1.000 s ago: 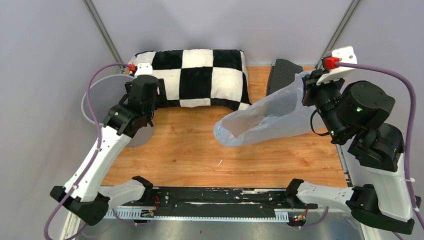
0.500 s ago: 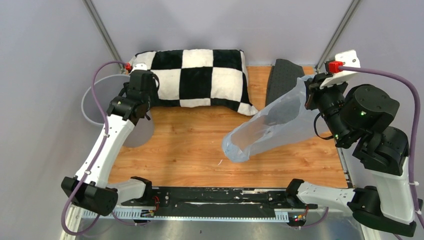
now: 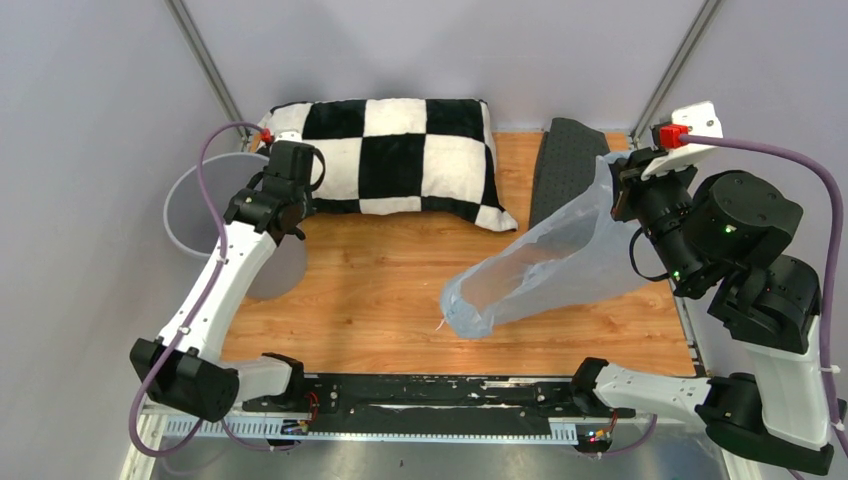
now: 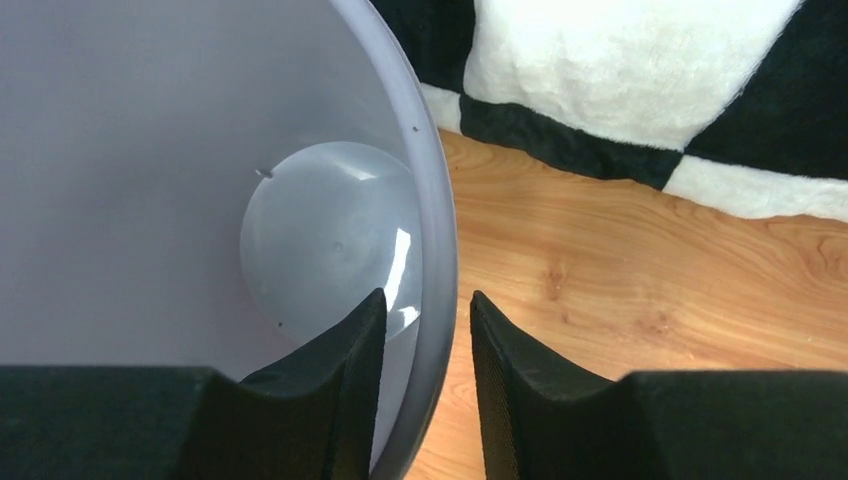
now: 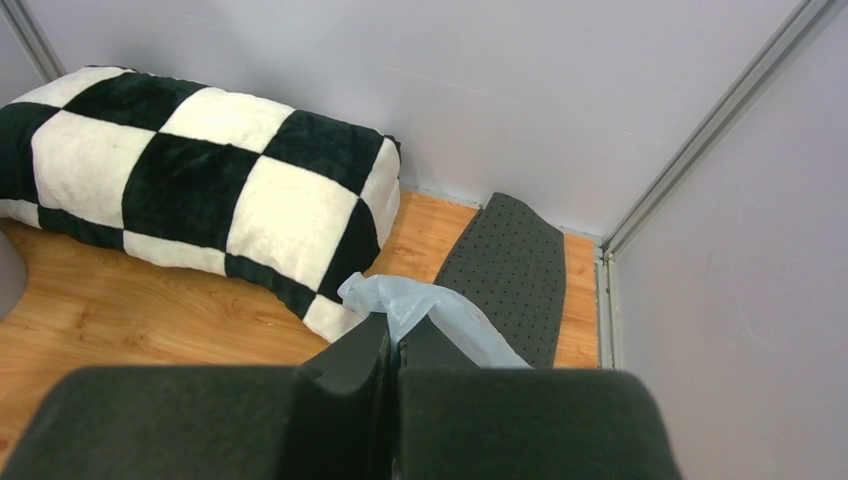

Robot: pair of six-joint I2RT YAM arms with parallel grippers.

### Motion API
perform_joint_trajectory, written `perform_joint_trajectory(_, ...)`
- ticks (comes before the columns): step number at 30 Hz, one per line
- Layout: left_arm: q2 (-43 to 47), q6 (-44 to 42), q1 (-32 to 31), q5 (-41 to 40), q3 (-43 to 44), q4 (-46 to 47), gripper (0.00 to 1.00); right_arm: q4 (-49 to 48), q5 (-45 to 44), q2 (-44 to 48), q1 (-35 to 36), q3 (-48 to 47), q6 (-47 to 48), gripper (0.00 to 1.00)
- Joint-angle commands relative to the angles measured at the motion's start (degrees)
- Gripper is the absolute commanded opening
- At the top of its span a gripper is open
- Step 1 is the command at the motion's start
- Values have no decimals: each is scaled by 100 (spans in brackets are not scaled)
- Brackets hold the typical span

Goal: Put the trash bags into the trash bin

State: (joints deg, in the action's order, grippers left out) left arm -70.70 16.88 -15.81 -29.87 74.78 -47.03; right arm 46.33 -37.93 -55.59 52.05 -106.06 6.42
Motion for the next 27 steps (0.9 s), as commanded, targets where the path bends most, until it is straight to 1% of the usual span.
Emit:
perform_joint_trajectory(1,-110,-22,43,-24,-109,-61,34,105,106,40,-37,59,35,0)
perform_joint_trajectory(4,-98,-57,43,63,-91,-56,20,105,128,45,-37,35,26,0)
perform_joint_trajectory(7,-55,-116,44,352,-61,-61,4,105,132,37,-31,16,26,0)
perform_joint_trajectory(8,-37,-121,43,461,-51,-59,0,103,136,30,-36,8,26,0)
perform_joint_trajectory(14,101,-101,-57,1518,58,-52,0,92,105,-16,-37,-64,50,0)
perform_joint_trajectory(20,67,126,-945,1822,324,-52,0,11,-37,-63,-35,-180,164,0)
perform_joint_trajectory(27,-320,548,-1999,1932,719,-26,0,-1,-127,-118,-33,-265,200,0)
